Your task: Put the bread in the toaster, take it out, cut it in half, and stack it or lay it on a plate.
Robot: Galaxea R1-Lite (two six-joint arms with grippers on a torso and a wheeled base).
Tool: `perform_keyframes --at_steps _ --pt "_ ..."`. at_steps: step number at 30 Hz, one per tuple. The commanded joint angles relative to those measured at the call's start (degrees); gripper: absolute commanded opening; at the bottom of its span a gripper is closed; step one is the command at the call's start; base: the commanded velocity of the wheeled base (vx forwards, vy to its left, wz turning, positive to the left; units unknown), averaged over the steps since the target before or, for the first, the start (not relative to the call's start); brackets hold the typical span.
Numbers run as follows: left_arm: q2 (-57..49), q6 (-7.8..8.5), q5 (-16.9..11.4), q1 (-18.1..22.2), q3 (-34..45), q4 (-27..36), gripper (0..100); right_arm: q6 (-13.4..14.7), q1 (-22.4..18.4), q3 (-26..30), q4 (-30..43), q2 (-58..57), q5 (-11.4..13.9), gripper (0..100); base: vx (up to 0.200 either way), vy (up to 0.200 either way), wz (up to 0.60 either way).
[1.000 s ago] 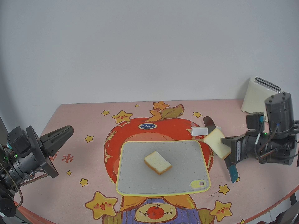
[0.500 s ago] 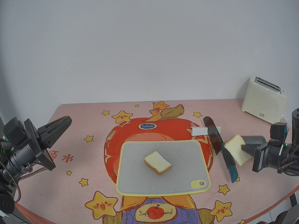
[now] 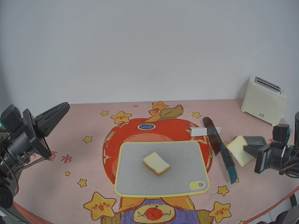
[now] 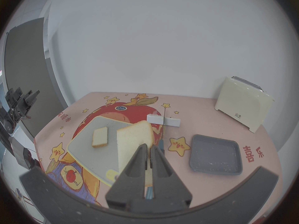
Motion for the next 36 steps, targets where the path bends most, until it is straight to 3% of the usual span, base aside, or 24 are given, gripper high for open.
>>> perform_keyframes --at_steps 1,13,16,24,26,32,36 --pt "0.04 0.01 -0.03 0.00 0.12 0.03 0 0.01 -0.16 -0.06 0.03 0.12 0.04 0 0.000 -0.200 0.00" --pt "-0.22 0.10 -0.30 -0.26 0.38 -0.06 0 0.27 -0.08 0.03 0.47 0.38 -0.05 0 0.000 -0.200 0.00" --pt "-0.31 0.10 -1.97 -0.44 0.56 -0.06 0 0.89 0.45 0.12 0.56 0.64 0.04 0 0.000 -0.200 0.00" --pt "-0.40 0.27 -2.58 -0.44 1.00 -0.14 0 7.13 0.71 -1.02 0.47 3.72 -0.05 0 0.000 -0.200 0.00" --pt "-0.49 0.19 -2.67 -0.44 1.44 -0.23 0 11.17 1.24 -2.34 0.47 6.36 -0.49 0 0.000 -0.100 0.00" --pt "-0.93 0.19 -2.58 -0.52 1.70 -0.23 0 16.88 2.91 -4.19 0.21 13.04 -5.85 0 0.000 0.000 0.00" --pt "-0.93 0.19 -2.67 -0.52 1.88 -0.14 0 18.11 3.00 -4.36 -0.41 16.64 -7.26 0 0.000 0.000 0.00"
